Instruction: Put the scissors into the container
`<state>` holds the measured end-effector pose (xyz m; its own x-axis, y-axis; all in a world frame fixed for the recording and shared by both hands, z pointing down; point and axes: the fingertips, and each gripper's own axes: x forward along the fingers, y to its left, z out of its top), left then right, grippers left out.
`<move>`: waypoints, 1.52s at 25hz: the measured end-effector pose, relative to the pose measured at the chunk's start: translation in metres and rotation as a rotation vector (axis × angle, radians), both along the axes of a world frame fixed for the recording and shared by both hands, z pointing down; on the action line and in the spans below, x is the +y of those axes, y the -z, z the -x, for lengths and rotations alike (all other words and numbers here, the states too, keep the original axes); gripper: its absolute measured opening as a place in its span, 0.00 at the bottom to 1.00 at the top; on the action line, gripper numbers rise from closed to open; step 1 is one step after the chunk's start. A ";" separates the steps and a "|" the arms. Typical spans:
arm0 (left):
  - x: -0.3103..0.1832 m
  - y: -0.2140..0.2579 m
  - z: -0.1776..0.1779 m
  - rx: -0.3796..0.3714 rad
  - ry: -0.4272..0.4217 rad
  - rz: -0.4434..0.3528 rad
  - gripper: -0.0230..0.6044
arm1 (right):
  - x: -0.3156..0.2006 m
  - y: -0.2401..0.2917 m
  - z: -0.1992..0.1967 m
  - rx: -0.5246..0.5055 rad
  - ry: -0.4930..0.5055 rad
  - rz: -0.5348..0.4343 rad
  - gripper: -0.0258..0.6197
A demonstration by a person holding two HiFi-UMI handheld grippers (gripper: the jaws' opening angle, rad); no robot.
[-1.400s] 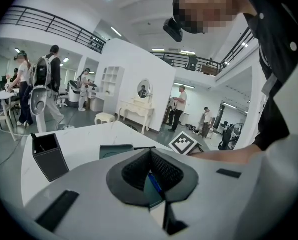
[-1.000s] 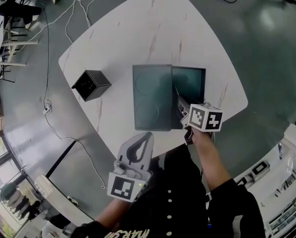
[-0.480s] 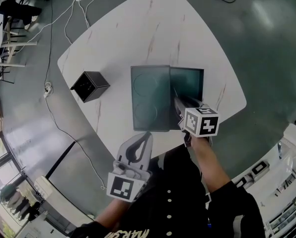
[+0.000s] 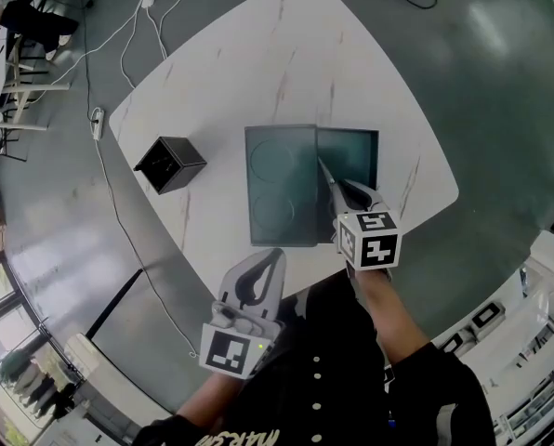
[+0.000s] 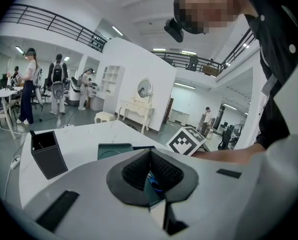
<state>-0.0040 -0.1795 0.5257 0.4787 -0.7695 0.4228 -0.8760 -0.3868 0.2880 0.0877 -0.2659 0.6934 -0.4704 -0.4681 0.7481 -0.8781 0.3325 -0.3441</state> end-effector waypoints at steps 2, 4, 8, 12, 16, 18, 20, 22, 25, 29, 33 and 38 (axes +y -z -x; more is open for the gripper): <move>0.001 0.001 0.000 0.000 -0.003 -0.002 0.08 | 0.001 0.001 0.000 -0.002 0.000 -0.004 0.07; 0.001 0.003 -0.001 0.002 -0.008 -0.008 0.08 | 0.002 0.004 0.000 -0.016 -0.005 -0.005 0.06; 0.001 0.013 -0.002 0.002 -0.025 -0.040 0.08 | 0.003 0.021 -0.003 -0.038 -0.010 -0.038 0.06; 0.000 0.034 -0.002 0.017 -0.040 -0.091 0.08 | 0.004 0.054 -0.010 -0.085 -0.037 -0.094 0.06; 0.000 0.056 0.001 0.015 -0.056 -0.138 0.08 | 0.006 0.100 -0.018 -0.122 -0.050 -0.198 0.06; 0.000 0.065 0.004 0.008 -0.059 -0.158 0.08 | 0.010 0.124 -0.021 -0.119 -0.042 -0.264 0.06; 0.001 0.075 0.008 0.005 -0.063 -0.185 0.08 | 0.015 0.149 -0.024 -0.115 -0.035 -0.335 0.06; 0.000 0.085 0.012 0.003 -0.065 -0.217 0.08 | 0.021 0.176 -0.029 -0.112 -0.037 -0.413 0.06; -0.002 0.106 0.020 0.004 -0.062 -0.272 0.08 | 0.031 0.219 -0.038 -0.118 -0.048 -0.535 0.06; 0.000 0.127 0.032 -0.038 -0.091 -0.358 0.08 | 0.047 0.271 -0.049 -0.137 -0.078 -0.696 0.06; 0.002 0.151 0.044 -0.025 -0.075 -0.416 0.08 | 0.062 0.304 -0.054 -0.121 -0.108 -0.790 0.06; 0.011 0.167 0.048 -0.009 -0.086 -0.452 0.08 | 0.081 0.337 -0.057 -0.091 -0.138 -0.890 0.06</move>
